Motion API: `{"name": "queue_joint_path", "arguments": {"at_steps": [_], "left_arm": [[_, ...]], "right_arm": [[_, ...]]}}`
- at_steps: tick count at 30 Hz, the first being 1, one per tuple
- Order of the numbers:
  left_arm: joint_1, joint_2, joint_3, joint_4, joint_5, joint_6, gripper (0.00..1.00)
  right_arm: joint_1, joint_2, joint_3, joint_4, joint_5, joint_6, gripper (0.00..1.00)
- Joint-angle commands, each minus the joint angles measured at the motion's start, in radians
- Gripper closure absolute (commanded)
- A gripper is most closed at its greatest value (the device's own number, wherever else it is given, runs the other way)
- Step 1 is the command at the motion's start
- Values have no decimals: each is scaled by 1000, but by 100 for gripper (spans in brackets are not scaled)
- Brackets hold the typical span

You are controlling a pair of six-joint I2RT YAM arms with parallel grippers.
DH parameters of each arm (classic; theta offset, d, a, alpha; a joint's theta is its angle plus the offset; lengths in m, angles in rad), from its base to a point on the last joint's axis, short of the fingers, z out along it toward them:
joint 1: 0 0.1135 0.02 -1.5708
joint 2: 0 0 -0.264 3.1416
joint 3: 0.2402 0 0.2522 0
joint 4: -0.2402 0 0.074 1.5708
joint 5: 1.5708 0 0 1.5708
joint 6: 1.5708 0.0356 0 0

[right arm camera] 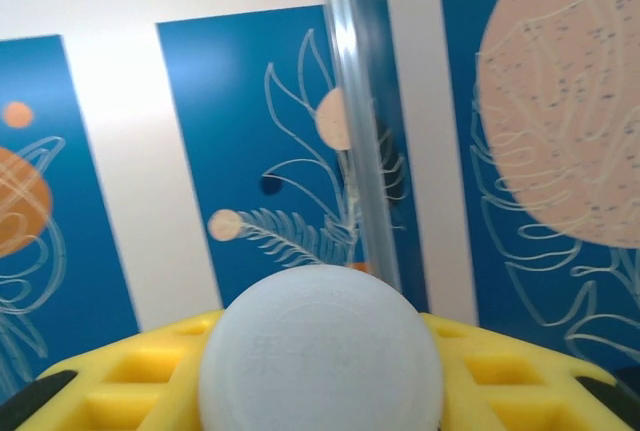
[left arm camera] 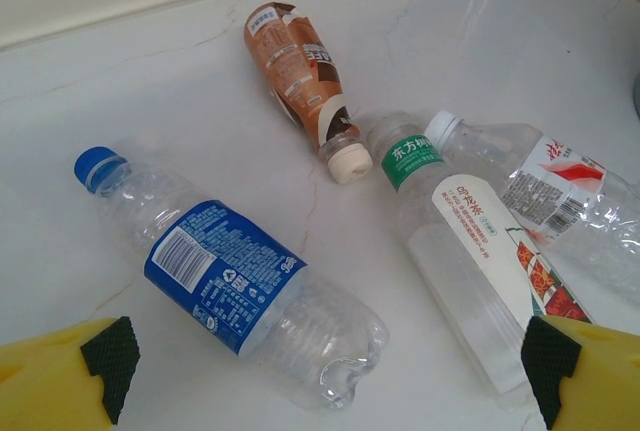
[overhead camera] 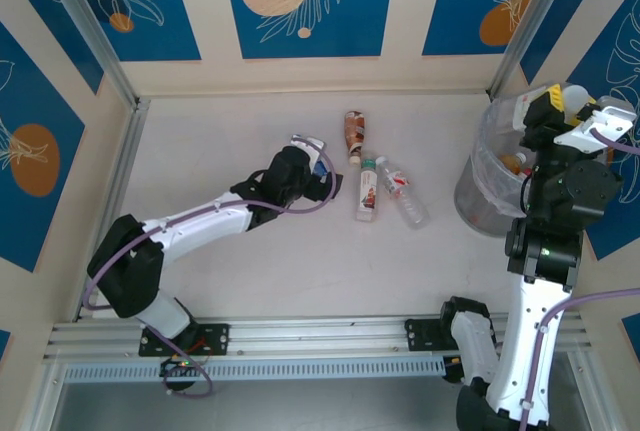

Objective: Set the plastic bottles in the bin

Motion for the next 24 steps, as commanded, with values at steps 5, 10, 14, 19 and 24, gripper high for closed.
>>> {"name": "queue_joint_path", "arguments": {"at_steps": [5,10,14,19,24], "left_arm": [[3,21,54,-31,29,-12,0],[3,47,94,-62,58,2,1],[4,65,130,-83,81,15,1],[6,93,177,-110,118,27,1],[6,123,221,-127,160,20,1]], "right_arm": [[-9,27,-10,-81,139,-151,64],[-10,50,-55,-50,243,-264,64],[-11,98,-53,-58,349,-324,63],[-35,118,-121,-2,444,-385,63],[-89,205,-141,-10,495,-368,53]]}}
